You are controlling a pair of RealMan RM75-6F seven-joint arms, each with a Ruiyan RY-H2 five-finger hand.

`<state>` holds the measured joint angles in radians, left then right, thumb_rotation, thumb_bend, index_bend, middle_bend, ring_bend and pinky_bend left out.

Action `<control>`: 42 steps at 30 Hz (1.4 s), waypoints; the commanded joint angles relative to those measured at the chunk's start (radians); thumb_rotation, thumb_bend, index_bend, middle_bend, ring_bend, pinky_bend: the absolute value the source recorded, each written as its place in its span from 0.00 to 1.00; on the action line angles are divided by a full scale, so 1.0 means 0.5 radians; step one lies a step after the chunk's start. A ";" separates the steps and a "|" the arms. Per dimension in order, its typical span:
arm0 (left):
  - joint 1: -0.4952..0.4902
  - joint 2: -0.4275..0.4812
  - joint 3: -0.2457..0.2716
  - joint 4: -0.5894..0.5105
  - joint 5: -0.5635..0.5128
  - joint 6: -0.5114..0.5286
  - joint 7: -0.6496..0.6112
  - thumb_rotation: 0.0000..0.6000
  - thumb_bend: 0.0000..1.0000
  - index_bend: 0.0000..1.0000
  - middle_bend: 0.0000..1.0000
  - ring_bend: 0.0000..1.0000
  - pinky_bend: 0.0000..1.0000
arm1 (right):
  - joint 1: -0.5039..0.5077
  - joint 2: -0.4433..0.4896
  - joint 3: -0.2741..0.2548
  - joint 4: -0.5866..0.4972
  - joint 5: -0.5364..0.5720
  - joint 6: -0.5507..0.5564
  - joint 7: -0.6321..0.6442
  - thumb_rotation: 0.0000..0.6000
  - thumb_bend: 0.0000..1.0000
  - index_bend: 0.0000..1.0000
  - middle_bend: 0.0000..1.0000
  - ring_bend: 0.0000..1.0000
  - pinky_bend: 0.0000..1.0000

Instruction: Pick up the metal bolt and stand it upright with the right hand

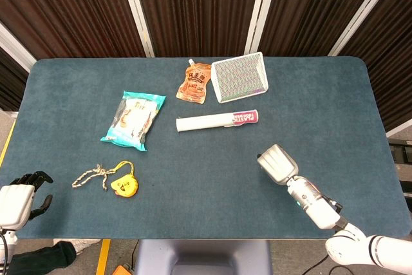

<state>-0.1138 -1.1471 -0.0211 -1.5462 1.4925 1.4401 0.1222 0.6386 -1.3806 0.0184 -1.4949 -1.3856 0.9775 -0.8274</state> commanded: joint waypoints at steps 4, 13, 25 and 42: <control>0.000 -0.003 -0.001 0.004 -0.003 -0.001 0.000 1.00 0.37 0.41 0.33 0.33 0.46 | 0.025 -0.035 -0.057 0.115 -0.101 -0.010 -0.062 1.00 0.43 0.82 0.94 0.97 1.00; -0.003 -0.004 0.001 0.002 -0.011 -0.014 0.008 1.00 0.37 0.41 0.33 0.33 0.46 | 0.055 -0.052 -0.106 0.216 -0.210 -0.047 -0.035 1.00 0.43 0.83 0.94 0.96 1.00; -0.005 -0.001 0.001 -0.006 -0.030 -0.031 0.017 1.00 0.37 0.41 0.33 0.33 0.46 | 0.076 -0.091 -0.123 0.322 -0.266 -0.072 -0.099 1.00 0.43 0.84 0.94 0.96 1.00; -0.007 0.001 0.003 -0.015 -0.034 -0.037 0.025 1.00 0.37 0.41 0.33 0.33 0.46 | 0.067 -0.124 -0.115 0.351 -0.276 -0.079 -0.041 1.00 0.43 0.79 0.94 0.96 1.00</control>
<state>-0.1174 -1.1464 -0.0197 -1.5535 1.4756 1.4216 0.1345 0.6723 -1.4412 -0.0398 -1.3207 -1.5231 0.9364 -0.8487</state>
